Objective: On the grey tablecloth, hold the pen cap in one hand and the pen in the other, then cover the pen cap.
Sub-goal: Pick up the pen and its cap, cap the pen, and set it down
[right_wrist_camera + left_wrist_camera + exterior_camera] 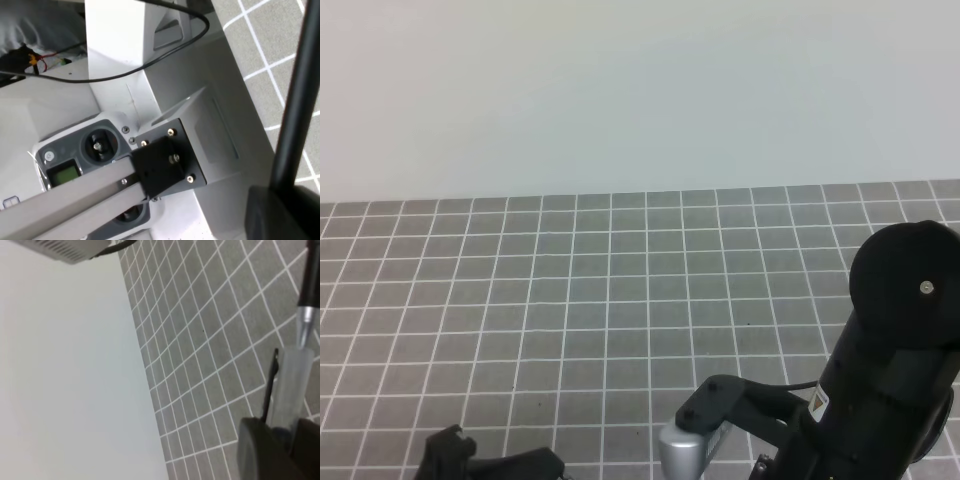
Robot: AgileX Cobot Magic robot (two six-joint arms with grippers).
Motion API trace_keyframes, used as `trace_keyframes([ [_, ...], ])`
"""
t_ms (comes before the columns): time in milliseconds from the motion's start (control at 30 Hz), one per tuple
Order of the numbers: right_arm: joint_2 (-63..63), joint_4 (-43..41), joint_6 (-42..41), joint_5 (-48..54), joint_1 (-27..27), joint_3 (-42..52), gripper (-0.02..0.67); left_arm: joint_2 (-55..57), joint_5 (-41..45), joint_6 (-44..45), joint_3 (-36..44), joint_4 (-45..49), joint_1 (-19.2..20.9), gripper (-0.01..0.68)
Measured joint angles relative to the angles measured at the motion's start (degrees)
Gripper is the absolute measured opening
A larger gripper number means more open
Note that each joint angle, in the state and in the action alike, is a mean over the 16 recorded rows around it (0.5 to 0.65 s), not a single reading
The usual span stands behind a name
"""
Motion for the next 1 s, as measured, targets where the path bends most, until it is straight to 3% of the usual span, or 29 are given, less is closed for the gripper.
trace_keyframes([
  [467, -1.4, 0.1, 0.0, 0.0, 0.0, 0.0, 0.066, 0.0, -0.7, 0.9, 0.0, -0.9, 2.5, 0.045],
  [1000, -1.9, 2.0, -2.1, 0.0, 0.0, 0.0, 0.066, 0.0, -1.1, 0.9, 0.0, 2.0, 2.6, 0.059],
])
